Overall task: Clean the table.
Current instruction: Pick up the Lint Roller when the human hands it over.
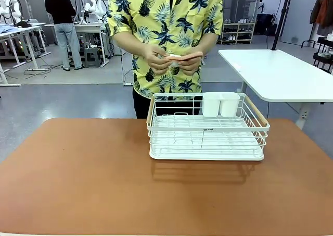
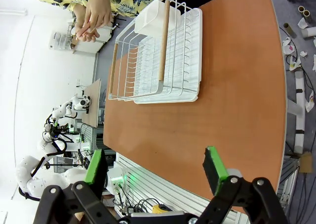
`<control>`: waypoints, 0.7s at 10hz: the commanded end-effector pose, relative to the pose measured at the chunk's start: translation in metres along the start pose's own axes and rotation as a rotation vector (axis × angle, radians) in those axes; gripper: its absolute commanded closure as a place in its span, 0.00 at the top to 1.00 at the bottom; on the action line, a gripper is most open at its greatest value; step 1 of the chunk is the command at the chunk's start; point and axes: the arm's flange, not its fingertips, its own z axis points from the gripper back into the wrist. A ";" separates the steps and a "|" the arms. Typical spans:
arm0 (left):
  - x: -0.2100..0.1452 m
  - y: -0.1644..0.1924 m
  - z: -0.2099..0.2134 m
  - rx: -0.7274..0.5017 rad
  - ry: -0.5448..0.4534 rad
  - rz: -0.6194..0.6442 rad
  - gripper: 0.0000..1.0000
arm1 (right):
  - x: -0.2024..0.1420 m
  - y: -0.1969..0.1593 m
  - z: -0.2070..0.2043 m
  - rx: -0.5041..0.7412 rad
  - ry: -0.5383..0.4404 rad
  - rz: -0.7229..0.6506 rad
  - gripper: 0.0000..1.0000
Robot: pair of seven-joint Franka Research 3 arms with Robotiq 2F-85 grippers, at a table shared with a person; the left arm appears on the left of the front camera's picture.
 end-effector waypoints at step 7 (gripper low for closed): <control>0.001 0.001 0.004 -0.023 -0.004 -0.024 1.00 | 0.000 0.001 0.001 0.022 -0.010 0.022 1.00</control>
